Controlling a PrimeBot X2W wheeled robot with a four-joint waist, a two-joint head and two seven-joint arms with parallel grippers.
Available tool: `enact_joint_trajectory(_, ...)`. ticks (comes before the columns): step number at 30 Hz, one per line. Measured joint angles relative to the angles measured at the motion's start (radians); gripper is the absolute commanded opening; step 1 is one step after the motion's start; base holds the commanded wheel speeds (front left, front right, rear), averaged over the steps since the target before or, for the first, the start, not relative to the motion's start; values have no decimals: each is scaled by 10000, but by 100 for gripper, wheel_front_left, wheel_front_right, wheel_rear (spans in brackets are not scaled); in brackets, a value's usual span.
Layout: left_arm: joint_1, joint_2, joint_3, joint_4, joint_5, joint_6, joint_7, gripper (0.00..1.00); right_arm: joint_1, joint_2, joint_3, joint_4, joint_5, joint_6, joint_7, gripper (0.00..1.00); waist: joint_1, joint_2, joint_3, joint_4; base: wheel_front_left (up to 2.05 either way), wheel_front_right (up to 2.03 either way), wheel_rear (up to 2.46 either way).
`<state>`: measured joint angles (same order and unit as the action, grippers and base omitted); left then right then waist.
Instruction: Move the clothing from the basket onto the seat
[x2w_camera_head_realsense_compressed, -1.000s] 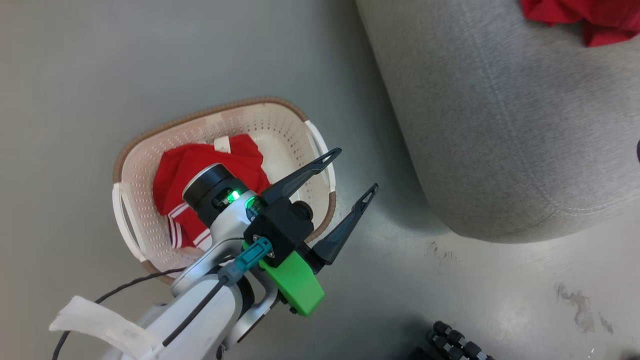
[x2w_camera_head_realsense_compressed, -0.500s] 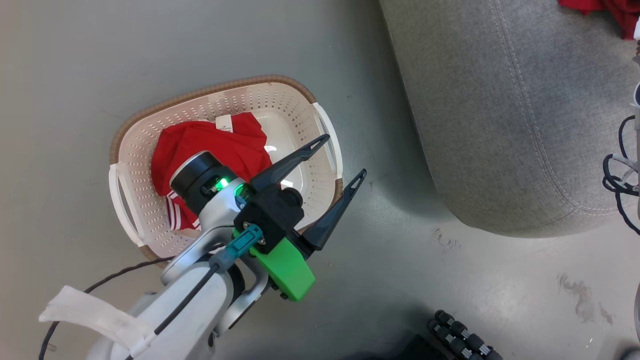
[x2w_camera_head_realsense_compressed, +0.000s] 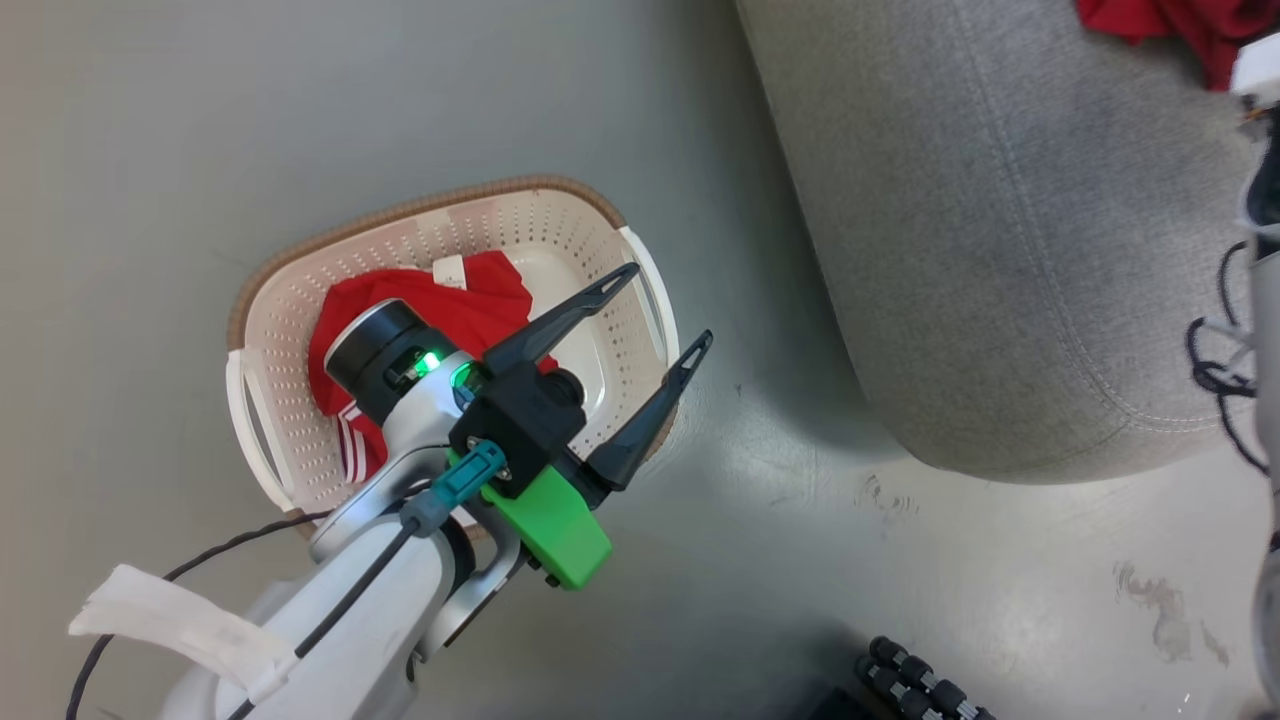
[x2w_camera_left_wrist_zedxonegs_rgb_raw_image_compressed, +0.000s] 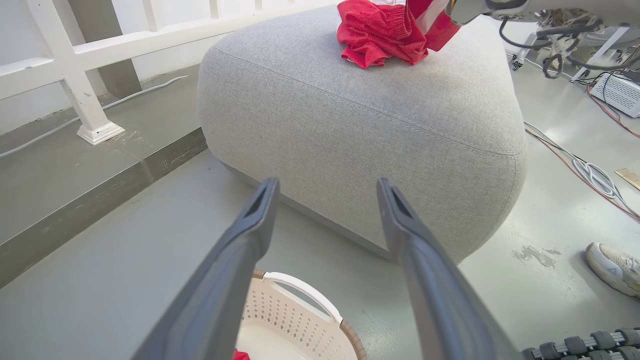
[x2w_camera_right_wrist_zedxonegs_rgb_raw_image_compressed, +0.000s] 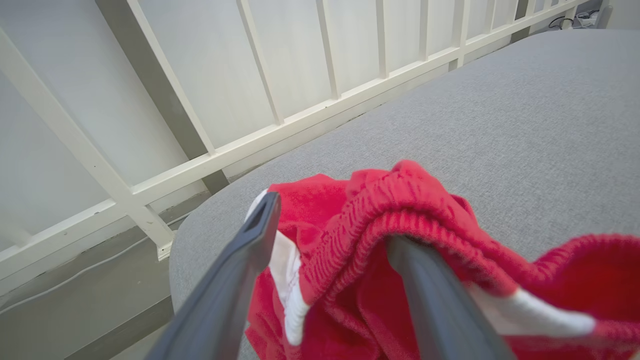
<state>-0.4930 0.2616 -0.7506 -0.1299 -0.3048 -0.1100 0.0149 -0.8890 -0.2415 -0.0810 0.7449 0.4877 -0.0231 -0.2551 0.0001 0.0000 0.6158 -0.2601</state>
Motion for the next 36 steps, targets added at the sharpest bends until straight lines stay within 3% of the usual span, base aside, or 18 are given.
enact_joint_trajectory(7,7,-17,38,305,-77,0,-270,100,689,506,284,77,-343,332,2,100,-1,0,-485,-75,0,0,0)
enact_joint_trajectory(20,394,-303,205,928,-516,71,-802,100,1995,863,458,-199,-926,704,2,100,-1,0,-1595,-143,0,0,0)
enact_joint_trajectory(36,1130,-819,1103,1747,-1087,940,-1657,100,3358,1124,1093,-1565,-1820,1066,2,100,-1,0,-2880,717,0,0,0)
